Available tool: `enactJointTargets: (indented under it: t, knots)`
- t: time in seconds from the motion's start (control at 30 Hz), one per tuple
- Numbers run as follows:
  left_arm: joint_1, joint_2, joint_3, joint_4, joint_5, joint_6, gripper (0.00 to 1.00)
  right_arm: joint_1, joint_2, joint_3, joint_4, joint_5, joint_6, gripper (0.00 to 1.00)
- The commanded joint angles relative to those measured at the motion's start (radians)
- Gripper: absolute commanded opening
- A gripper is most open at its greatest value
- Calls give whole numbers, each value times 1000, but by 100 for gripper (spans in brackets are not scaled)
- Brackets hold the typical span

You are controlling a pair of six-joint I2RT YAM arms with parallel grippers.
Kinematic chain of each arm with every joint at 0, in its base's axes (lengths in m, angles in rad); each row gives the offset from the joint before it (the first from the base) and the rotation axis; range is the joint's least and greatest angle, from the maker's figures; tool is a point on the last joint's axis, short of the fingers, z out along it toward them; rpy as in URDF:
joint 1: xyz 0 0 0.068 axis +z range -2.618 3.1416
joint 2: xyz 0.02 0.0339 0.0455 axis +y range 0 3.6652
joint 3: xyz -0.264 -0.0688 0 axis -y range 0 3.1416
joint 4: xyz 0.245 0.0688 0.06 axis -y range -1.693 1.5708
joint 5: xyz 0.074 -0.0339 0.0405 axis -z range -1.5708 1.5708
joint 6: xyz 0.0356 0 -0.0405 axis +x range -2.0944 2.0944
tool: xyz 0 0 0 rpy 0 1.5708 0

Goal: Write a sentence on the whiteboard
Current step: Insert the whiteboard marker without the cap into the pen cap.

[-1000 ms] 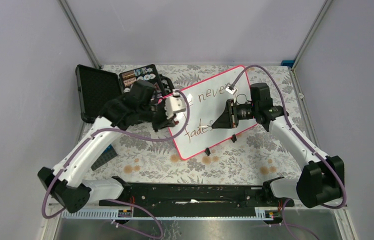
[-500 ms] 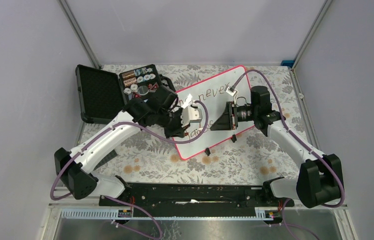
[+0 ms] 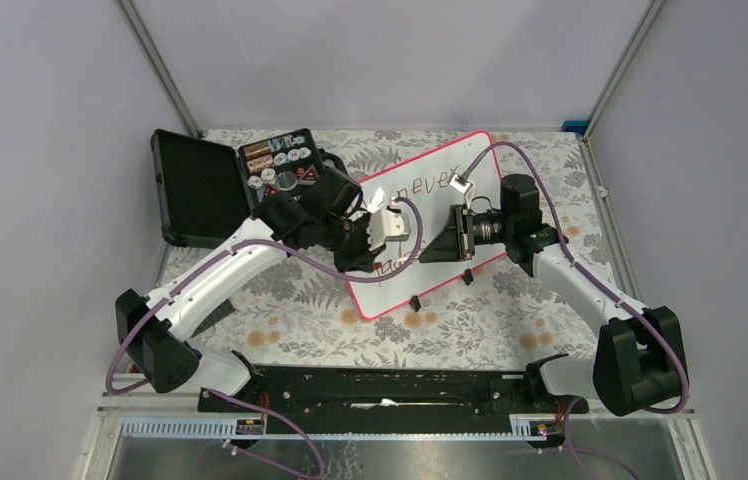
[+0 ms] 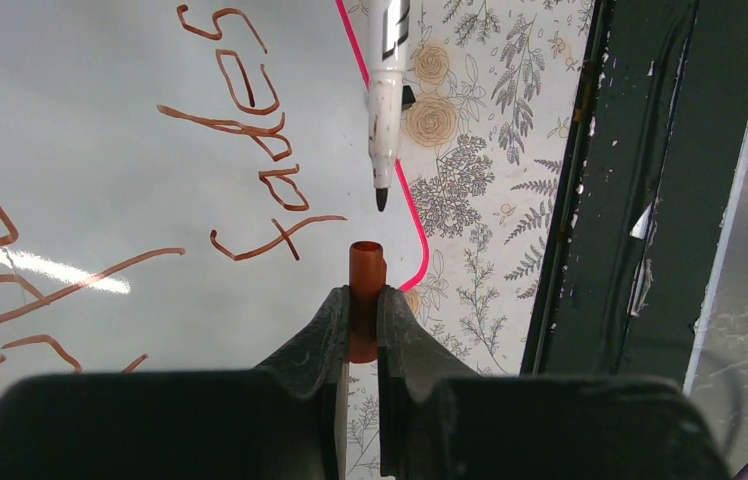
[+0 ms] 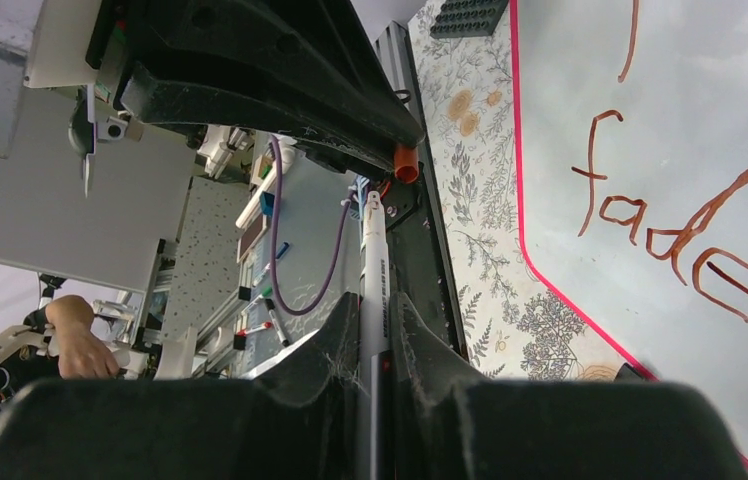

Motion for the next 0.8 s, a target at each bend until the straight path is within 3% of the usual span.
enactJointTargets:
  t: [0.0, 0.77]
  knots:
    - [-6, 5, 58, 23, 23, -9, 0, 16, -2, 9, 19, -26, -6, 0]
    - [-7, 5, 77, -7, 98, 4, 0, 23, 5, 23, -42, -5, -65, 0]
